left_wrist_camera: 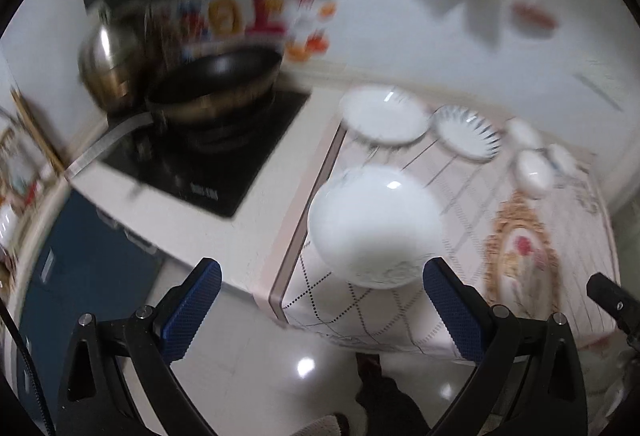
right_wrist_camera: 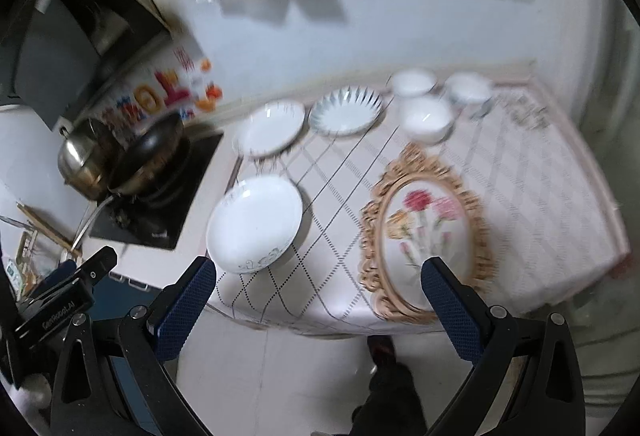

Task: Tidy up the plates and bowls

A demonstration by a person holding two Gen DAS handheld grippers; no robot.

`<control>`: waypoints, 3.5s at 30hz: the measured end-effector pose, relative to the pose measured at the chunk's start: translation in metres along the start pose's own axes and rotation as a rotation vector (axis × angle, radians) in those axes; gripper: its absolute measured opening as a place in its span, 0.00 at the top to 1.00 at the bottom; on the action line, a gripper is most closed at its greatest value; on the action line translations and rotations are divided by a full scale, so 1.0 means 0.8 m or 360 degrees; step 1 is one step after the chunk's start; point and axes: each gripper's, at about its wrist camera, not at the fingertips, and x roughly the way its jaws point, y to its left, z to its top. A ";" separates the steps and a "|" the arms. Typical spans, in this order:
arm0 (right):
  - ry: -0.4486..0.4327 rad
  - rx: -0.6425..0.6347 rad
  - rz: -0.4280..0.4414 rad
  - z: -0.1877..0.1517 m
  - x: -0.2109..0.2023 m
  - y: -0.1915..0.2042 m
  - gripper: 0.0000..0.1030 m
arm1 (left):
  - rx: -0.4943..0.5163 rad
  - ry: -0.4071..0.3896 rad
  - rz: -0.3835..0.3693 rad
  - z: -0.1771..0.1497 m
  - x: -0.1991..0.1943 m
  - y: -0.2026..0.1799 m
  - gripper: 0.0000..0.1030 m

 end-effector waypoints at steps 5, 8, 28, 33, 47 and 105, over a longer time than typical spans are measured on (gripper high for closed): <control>0.0247 0.0030 0.0142 0.048 0.146 -0.014 0.00 | -0.0075 0.0232 0.0087 0.032 0.117 0.006 0.10; 0.0361 0.0020 0.0209 0.073 0.223 -0.016 0.02 | -0.0091 0.0361 0.0104 0.040 0.168 0.003 0.21; 0.0729 -0.0088 0.0440 0.081 0.429 0.033 0.87 | -0.0058 0.0585 -0.0068 0.041 0.269 0.012 0.77; 0.0720 -0.0102 0.0423 0.080 0.417 0.022 0.87 | -0.0042 0.0559 -0.0072 0.038 0.260 -0.004 0.78; 0.0584 0.0017 0.0359 0.096 0.334 -0.072 0.87 | 0.0154 0.0480 -0.0239 0.042 0.217 -0.107 0.78; 0.0573 -0.0137 0.0419 0.414 0.554 0.027 0.42 | -0.0543 0.0465 -0.0221 0.249 0.400 -0.042 0.47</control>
